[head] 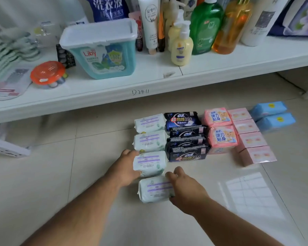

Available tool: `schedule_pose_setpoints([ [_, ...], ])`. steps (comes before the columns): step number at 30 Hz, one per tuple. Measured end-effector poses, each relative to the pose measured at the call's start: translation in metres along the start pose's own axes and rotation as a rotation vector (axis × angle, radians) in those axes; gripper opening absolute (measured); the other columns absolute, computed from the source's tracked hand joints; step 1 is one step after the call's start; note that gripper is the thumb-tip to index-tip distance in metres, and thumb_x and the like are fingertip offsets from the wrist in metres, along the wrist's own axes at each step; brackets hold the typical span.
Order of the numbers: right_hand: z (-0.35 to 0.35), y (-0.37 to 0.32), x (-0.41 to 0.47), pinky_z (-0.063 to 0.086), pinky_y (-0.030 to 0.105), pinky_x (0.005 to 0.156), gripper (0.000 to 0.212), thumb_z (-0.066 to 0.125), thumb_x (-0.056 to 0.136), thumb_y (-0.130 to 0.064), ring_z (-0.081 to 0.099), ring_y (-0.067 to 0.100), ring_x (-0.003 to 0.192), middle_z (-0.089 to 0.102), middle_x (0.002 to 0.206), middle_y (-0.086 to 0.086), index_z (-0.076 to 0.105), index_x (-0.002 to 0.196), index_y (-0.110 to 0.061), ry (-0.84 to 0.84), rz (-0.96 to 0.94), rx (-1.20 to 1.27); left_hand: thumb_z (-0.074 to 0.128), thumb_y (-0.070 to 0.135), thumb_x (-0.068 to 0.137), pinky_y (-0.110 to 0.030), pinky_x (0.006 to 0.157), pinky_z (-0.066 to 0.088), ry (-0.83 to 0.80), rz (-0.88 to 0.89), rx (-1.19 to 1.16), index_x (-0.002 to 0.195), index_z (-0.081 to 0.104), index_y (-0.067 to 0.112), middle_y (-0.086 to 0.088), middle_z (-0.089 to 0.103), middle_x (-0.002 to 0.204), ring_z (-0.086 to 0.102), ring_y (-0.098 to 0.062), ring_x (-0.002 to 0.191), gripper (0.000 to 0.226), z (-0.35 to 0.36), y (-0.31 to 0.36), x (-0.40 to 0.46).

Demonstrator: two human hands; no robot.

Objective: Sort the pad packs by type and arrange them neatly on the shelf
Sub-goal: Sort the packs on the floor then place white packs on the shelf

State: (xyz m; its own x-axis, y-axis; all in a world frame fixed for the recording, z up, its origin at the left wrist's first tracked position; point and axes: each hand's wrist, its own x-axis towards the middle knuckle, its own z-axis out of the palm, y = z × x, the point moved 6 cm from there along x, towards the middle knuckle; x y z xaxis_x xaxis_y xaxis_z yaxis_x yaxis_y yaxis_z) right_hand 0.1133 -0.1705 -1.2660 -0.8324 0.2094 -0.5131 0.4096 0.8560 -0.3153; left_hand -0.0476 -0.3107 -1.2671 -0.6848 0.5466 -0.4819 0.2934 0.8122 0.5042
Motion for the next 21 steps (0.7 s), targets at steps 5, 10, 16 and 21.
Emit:
schedule_pose_setpoints([
  [5, 0.009, -0.001, 0.012, 0.048, 0.035, 0.068, 0.05, 0.067, 0.086, -0.023, 0.061, 0.028, 0.097, 0.038, 0.123, 0.002, 0.041, 0.129, -0.023, 0.02, 0.015, 0.01, 0.075, 0.021, 0.081, -0.025, 0.097, 0.044, 0.016, -0.024, -0.091, 0.144, 0.038, 0.034, 0.009, 0.037, 0.13, 0.052, -0.012, 0.112, 0.075, 0.015, -0.013, 0.009],
  [10, 0.015, -0.008, 0.014, 0.048, 0.035, 0.07, 0.061, 0.066, 0.088, -0.023, 0.06, 0.027, 0.102, 0.036, 0.129, 0.002, 0.035, 0.14, -0.023, 0.026, 0.045, 0.049, 0.071, 0.019, 0.081, -0.034, 0.099, 0.05, 0.024, -0.041, -0.226, 0.142, 0.038, 0.041, 0.009, 0.043, 0.133, 0.059, -0.009, 0.106, 0.073, 0.014, -0.02, 0.002],
  [16, 0.013, -0.018, 0.009, 0.051, 0.036, 0.087, 0.082, 0.069, 0.087, -0.037, 0.051, 0.024, 0.118, 0.033, 0.142, -0.001, 0.021, 0.151, -0.024, 0.052, 0.041, 0.103, 0.063, 0.024, 0.089, -0.031, 0.096, 0.05, 0.034, -0.058, -0.173, 0.139, 0.04, 0.04, 0.014, 0.043, 0.13, 0.056, -0.003, 0.107, 0.057, 0.001, -0.015, -0.018],
  [21, -0.01, -0.012, -0.016, 0.046, 0.039, 0.099, 0.074, 0.065, 0.089, -0.044, 0.047, 0.026, 0.124, 0.037, 0.144, 0.001, 0.026, 0.148, -0.022, 0.036, 0.06, 0.014, 0.058, 0.03, 0.09, -0.027, 0.097, 0.044, 0.047, -0.039, 0.061, 0.144, 0.036, 0.037, 0.013, 0.04, 0.141, 0.049, -0.011, 0.123, 0.059, -0.017, 0.006, -0.043],
])
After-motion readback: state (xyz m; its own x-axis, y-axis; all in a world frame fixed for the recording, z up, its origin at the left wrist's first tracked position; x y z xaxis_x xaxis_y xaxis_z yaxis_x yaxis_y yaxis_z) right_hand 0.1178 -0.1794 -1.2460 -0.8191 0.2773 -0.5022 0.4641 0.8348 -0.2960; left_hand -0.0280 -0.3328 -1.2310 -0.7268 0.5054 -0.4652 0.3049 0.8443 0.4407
